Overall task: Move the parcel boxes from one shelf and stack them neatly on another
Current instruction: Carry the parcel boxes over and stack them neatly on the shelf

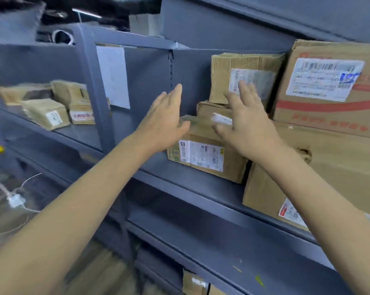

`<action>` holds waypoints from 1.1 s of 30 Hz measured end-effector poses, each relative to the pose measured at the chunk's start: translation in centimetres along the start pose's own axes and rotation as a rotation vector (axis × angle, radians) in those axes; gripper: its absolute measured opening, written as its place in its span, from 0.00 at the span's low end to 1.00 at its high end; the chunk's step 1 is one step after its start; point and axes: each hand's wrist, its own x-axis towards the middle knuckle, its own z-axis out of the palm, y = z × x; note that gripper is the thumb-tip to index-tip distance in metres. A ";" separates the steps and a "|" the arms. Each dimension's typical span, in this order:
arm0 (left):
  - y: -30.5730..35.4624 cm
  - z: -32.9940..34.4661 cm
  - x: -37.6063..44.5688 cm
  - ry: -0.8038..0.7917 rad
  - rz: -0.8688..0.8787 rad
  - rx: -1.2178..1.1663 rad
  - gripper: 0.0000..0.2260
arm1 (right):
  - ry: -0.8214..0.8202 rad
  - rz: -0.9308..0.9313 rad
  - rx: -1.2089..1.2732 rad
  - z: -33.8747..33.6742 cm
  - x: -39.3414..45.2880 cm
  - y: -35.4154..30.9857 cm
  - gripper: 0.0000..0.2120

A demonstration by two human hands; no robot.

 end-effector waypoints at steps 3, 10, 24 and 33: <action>-1.4 -1.3 -4.2 -0.015 -0.080 0.045 0.32 | -0.110 -0.120 0.076 2.1 -0.7 -2.5 0.33; -7.6 -6.8 -14.8 0.027 -0.364 0.271 0.30 | -0.315 -0.301 0.313 6.8 -2.0 -11.6 0.33; -26.4 -15.4 -26.1 0.103 -0.694 0.370 0.31 | -0.400 -0.444 0.374 15.5 2.6 -31.3 0.36; -38.7 -17.9 -27.9 0.040 -0.717 0.294 0.30 | -0.360 -0.311 0.484 22.4 7.3 -39.6 0.30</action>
